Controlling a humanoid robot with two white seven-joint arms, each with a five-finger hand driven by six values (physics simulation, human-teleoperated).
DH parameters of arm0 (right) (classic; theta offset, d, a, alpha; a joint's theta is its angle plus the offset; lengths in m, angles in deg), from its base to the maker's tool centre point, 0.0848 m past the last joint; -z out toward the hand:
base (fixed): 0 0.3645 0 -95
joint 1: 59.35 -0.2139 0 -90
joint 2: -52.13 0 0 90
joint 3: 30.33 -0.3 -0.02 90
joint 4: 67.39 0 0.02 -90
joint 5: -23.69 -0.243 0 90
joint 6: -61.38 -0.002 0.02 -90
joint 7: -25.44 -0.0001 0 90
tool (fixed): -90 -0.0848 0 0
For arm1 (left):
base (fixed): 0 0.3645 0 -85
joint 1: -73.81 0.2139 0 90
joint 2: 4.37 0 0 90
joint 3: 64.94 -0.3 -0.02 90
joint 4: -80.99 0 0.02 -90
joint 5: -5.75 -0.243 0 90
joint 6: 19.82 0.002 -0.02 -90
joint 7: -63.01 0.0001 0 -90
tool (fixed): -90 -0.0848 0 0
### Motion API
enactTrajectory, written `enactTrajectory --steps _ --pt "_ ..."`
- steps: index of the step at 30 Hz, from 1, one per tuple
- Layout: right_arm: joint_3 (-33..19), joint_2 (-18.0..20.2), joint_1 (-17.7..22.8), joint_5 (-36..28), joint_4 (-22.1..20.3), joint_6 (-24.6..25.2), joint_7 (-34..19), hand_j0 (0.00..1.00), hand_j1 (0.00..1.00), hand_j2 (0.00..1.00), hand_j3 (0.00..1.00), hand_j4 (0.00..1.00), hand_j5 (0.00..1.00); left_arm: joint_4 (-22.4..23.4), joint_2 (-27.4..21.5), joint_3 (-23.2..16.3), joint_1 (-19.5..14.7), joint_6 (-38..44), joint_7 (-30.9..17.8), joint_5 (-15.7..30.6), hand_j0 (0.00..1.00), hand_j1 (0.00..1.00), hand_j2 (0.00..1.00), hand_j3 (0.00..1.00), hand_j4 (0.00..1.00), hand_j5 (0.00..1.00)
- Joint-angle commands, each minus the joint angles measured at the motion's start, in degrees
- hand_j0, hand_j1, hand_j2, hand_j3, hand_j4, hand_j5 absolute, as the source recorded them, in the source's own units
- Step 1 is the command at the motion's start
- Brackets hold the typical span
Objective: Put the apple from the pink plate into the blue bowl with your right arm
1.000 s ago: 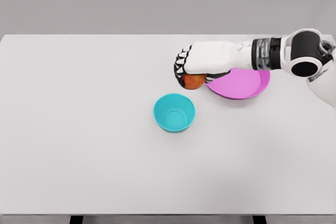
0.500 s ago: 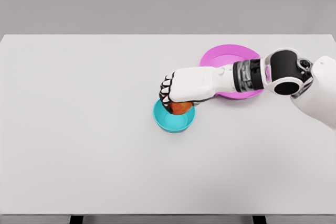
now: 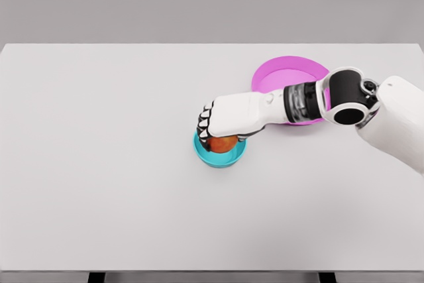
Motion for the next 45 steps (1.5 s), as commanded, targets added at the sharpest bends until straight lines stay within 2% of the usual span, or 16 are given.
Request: enactTrajectory --steps 1,11,12,13,14,23,27,31,36,37,39,40,41,42,43,45 --pt "0.51 -0.22 0.0 0.21 0.78 0.16 0.03 0.53 0.53 0.53 0.53 0.53 0.53 -0.01 0.0 0.0 0.0 0.03 0.02 0.03 1.0 1.0 1.0 1.0 1.0 1.0" --pt "2.1 -1.54 -0.35 1.0 2.36 0.16 0.03 0.53 0.53 0.53 0.53 0.53 0.53 -0.01 0.0 0.0 0.0 0.03 0.02 0.03 1.0 1.0 1.0 1.0 1.0 1.0" --pt "2.1 -1.54 -0.35 1.0 2.45 0.16 0.03 0.57 0.57 0.57 0.57 0.57 0.57 -0.01 0.0 0.0 0.0 0.03 0.02 0.03 1.0 1.0 1.0 1.0 1.0 1.0" --pt "2.1 -1.54 -0.35 0.91 2.28 0.16 0.03 0.91 0.91 0.91 0.91 0.91 0.91 -0.01 0.0 0.0 0.0 0.03 -0.06 0.03 1.0 1.0 1.0 1.0 1.0 1.0" --pt "2.1 -1.54 -0.26 0.91 2.19 0.16 0.03 1.0 1.0 1.0 1.0 1.0 1.0 -0.01 0.0 0.0 0.0 -0.06 -0.06 0.03 1.0 1.0 1.0 1.0 1.0 1.0" --pt "1.13 -1.19 -0.88 0.83 0.08 0.16 0.03 1.0 1.0 1.0 1.0 1.0 1.0 -0.01 0.0 0.0 0.0 0.03 0.02 0.03 1.0 1.0 1.0 1.0 1.0 1.0" --pt "-3.61 0.3 -0.88 0.56 -1.77 0.16 0.03 1.0 1.0 1.0 1.0 1.0 1.0 -0.01 0.0 0.0 0.0 0.03 0.02 0.03 1.0 1.0 1.0 1.0 1.0 1.0" --pt "-10.99 4.78 0.17 0.12 -3.09 0.16 0.03 1.0 1.0 1.0 1.0 1.0 1.0 -0.01 0.0 0.0 0.0 -0.06 0.02 0.03 1.0 1.0 1.0 1.0 1.0 1.0" --pt "-26.98 12.6 11.16 -0.23 -2.21 0.16 0.03 1.0 1.0 1.0 1.0 1.0 1.0 -0.01 0.0 0.0 0.0 0.03 -0.06 0.03 1.0 1.0 1.0 1.0 1.0 1.0" --pt "-28.23 13.31 11.69 -0.23 -0.8 0.16 0.03 1.0 1.0 1.0 1.0 1.0 1.0 -0.01 0.0 0.0 0.0 0.03 0.02 0.03 1.0 1.0 1.0 1.0 1.0 1.0" --pt "-28.84 13.4 11.69 -0.14 5.52 0.16 0.03 1.0 1.0 1.0 1.0 1.0 1.0 -0.01 0.0 0.0 0.0 0.03 0.02 0.03 1.0 1.0 1.0 1.0 1.0 1.0" --pt "-31.82 12.87 11.78 -0.14 9.21 0.16 0.03 1.0 1.0 1.0 1.0 1.0 1.0 -0.01 0.0 0.0 0.0 0.03 0.02 0.03 1.0 1.0 1.0 1.0 1.0 1.0" --pt "-37.34 11.21 14.49 -0.23 11.67 0.16 0.03 1.0 1.0 1.0 1.0 1.0 1.0 -0.01 0.0 0.0 0.0 0.03 0.02 0.03 1.0 1.0 1.0 1.0 1.0 1.0" --pt "-45.69 6.3 19.76 -0.23 11.24 0.16 0.03 1.0 1.0 1.0 1.0 1.0 1.0 -0.01 0.0 0.0 0.0 -0.06 0.02 0.03 1.0 1.0 1.0 1.0 1.0 1.0" --pt "-50.89 3.3 22.41 -0.23 11.33 0.16 0.03 1.0 1.0 1.0 1.0 1.0 1.0 -0.01 0.0 0.0 0.0 -0.06 0.02 0.03 1.0 1.0 1.0 1.0 1.0 1.0" --pt "-51.87 3.2 23.55 -0.23 11.24 0.16 0.03 1.0 1.0 1.0 1.0 1.0 1.0 -0.01 0.0 0.0 0.0 -0.06 0.02 0.03 1.0 1.0 1.0 1.0 1.0 1.0"
